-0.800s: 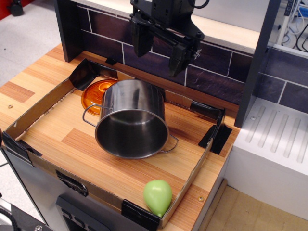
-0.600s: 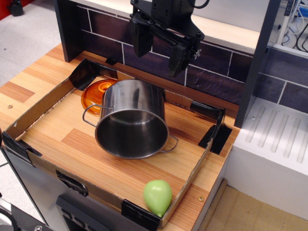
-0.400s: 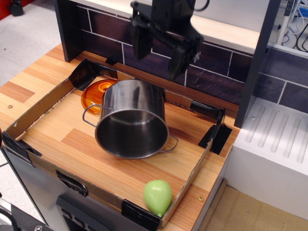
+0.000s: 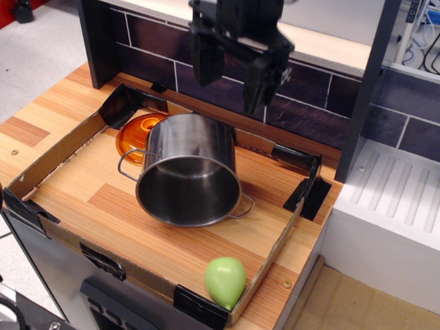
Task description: Upright metal pot
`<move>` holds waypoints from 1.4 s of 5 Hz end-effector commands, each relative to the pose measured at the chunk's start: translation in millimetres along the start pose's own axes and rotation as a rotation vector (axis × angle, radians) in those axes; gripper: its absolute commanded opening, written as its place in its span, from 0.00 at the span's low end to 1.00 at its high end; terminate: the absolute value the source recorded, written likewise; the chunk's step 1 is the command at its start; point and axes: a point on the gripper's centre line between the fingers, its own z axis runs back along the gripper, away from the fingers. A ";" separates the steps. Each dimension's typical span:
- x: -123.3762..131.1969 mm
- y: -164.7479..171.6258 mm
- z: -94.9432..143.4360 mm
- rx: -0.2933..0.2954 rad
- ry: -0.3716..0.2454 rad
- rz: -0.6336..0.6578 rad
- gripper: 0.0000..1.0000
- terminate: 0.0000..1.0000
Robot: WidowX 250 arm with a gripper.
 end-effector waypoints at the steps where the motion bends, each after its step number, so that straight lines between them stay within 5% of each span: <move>1: -42.2 -4.9 26.4 0.124 -0.106 -0.253 1.00 0.00; 2: -63.7 -1.1 14.5 0.243 -0.134 -0.347 1.00 0.00; 4: -78.3 2.3 -11.0 0.470 -0.293 -0.373 1.00 0.00; 5: -78.7 4.9 -22.5 0.529 -0.345 -0.344 1.00 0.00; 7: -64.5 13.4 -40.7 0.519 -0.353 -0.241 1.00 0.00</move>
